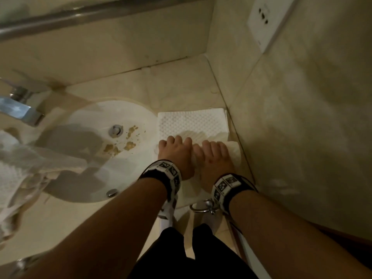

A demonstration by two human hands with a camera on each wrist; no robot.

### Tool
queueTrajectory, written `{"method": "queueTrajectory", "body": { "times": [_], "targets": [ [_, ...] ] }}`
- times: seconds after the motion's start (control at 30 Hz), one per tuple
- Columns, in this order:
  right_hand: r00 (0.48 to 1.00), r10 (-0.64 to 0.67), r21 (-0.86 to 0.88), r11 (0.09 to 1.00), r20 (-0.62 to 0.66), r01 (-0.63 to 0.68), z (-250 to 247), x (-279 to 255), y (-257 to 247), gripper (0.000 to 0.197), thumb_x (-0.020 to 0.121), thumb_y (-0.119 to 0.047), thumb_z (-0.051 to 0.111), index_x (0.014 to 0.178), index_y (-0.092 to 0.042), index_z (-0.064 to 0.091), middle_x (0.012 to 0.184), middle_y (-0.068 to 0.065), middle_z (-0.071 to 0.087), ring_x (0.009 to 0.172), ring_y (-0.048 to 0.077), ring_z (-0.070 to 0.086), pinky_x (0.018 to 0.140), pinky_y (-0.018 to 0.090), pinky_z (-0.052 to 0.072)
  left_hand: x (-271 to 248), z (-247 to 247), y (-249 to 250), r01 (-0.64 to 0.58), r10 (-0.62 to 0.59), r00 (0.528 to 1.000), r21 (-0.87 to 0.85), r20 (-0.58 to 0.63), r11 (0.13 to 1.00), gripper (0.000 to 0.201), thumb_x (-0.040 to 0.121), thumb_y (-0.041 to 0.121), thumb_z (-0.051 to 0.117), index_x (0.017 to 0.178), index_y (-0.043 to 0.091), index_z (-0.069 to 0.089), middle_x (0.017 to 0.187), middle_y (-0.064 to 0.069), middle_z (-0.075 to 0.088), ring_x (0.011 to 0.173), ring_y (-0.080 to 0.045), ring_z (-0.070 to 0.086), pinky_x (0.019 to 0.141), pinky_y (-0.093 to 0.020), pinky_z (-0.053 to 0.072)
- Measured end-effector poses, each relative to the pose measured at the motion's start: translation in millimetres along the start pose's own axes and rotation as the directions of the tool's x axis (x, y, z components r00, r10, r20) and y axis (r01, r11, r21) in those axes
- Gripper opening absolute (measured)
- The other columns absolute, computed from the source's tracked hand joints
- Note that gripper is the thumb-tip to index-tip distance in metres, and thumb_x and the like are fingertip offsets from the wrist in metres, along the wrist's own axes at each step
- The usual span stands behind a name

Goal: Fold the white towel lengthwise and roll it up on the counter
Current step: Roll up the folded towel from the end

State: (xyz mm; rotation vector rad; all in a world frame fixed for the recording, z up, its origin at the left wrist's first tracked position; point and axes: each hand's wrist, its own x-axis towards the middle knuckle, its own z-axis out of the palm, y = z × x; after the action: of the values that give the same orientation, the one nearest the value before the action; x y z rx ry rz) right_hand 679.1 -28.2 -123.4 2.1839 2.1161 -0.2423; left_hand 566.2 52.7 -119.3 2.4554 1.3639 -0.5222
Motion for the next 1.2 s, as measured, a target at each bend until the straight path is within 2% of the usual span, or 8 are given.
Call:
{"method": "queueTrajectory", "body": {
  "times": [0.17,0.23,0.33,0.4,0.53,0.73,0.97,1.2],
  "targets": [
    [0.993,0.025,0.001,1.0,0.118,-0.026,-9.2,17.9,9.1,0.076,0.069,-0.042,0.021,0.139,-0.023,0.041,0.13,0.007,0.048,0.114,0.03,0.046,0.1,0.044,0.033,22.2,-9.0,-9.6,-0.046,0.046,0.996,-0.002,0.078,0.999,0.069,0.068,0.06,0.061,0.126,0.027,0.044,0.129,-0.006,0.049,0.12,-0.032,0.045,0.103,-0.049,0.036],
    [0.99,0.024,-0.022,1.0,0.137,-0.021,-13.6,31.3,12.1,0.064,0.073,-0.042,0.042,0.135,-0.026,0.04,0.127,0.004,0.047,0.113,0.028,0.045,0.097,0.042,0.034,27.6,-12.9,-10.6,-0.035,0.036,0.997,-0.015,0.073,0.999,0.075,0.066,0.066,0.059,0.127,0.026,0.043,0.13,-0.005,0.048,0.122,-0.031,0.043,0.105,-0.049,0.033],
    [0.98,0.023,-0.015,1.0,0.198,-0.02,-16.7,46.5,15.9,0.064,0.069,-0.039,0.063,0.127,-0.028,0.039,0.128,0.001,0.044,0.117,0.027,0.043,0.096,0.042,0.034,15.8,-9.7,-5.2,-0.035,0.033,0.997,-0.031,-0.075,0.999,0.074,0.067,0.065,0.054,0.126,0.024,0.038,0.128,-0.002,0.043,0.121,-0.028,0.039,0.11,-0.05,0.024],
    [0.98,0.036,-0.018,0.999,0.193,-0.033,-17.8,47.2,15.8,0.061,0.073,-0.043,0.062,0.127,-0.027,0.04,0.129,0.002,0.044,0.119,0.027,0.042,0.096,0.043,0.033,-5.4,3.3,2.1,-0.054,0.051,0.984,-0.013,-0.169,0.998,0.068,0.074,0.05,0.053,0.133,0.023,0.033,0.131,-0.001,0.038,0.124,-0.027,0.034,0.115,-0.052,0.018],
    [0.983,0.02,-0.035,0.999,0.183,-0.014,-17.3,38.1,10.1,0.059,0.074,-0.042,0.06,0.128,-0.028,0.04,0.129,0.001,0.046,0.119,0.026,0.043,0.095,0.044,0.033,-24.1,22.3,0.9,-0.041,0.05,0.985,0.056,-0.164,0.998,0.075,0.082,0.034,0.061,0.145,0.023,0.023,0.143,-0.001,0.033,0.129,-0.028,0.032,0.113,-0.052,0.021],
    [0.958,0.015,-0.021,1.0,0.286,-0.009,-19.8,2.6,0.1,0.052,0.082,-0.042,0.054,0.131,-0.028,0.04,0.134,0.002,0.044,0.123,0.025,0.041,0.098,0.044,0.032,-52.9,27.9,9.2,-0.057,0.06,0.994,0.032,-0.087,0.998,0.069,0.081,0.035,0.067,0.139,0.025,0.031,0.134,0.002,0.042,0.12,-0.025,0.039,0.104,-0.047,0.028],
    [0.871,-0.06,0.036,0.998,0.487,0.048,-22.7,-25.2,-2.8,0.074,0.073,-0.074,0.044,0.132,-0.028,0.04,0.138,0.002,0.042,0.127,0.027,0.039,0.104,0.048,0.03,-88.4,38.6,14.3,-0.058,0.06,0.998,-0.065,0.032,0.996,0.074,0.077,0.062,0.066,0.135,0.026,0.037,0.132,0.001,0.045,0.118,-0.027,0.042,0.099,-0.046,0.032],
    [0.965,-0.119,-0.039,0.99,0.233,0.132,-21.5,-32.1,-5.2,0.068,0.079,-0.06,0.052,0.133,-0.022,0.036,0.131,0.006,0.04,0.115,0.028,0.039,0.101,0.045,0.03,-55.7,18.7,7.2,0.004,0.006,0.986,-0.055,0.169,0.998,0.08,0.072,0.063,0.071,0.134,0.024,0.04,0.136,-0.004,0.043,0.125,-0.03,0.04,0.103,-0.046,0.034]
  ]
}}
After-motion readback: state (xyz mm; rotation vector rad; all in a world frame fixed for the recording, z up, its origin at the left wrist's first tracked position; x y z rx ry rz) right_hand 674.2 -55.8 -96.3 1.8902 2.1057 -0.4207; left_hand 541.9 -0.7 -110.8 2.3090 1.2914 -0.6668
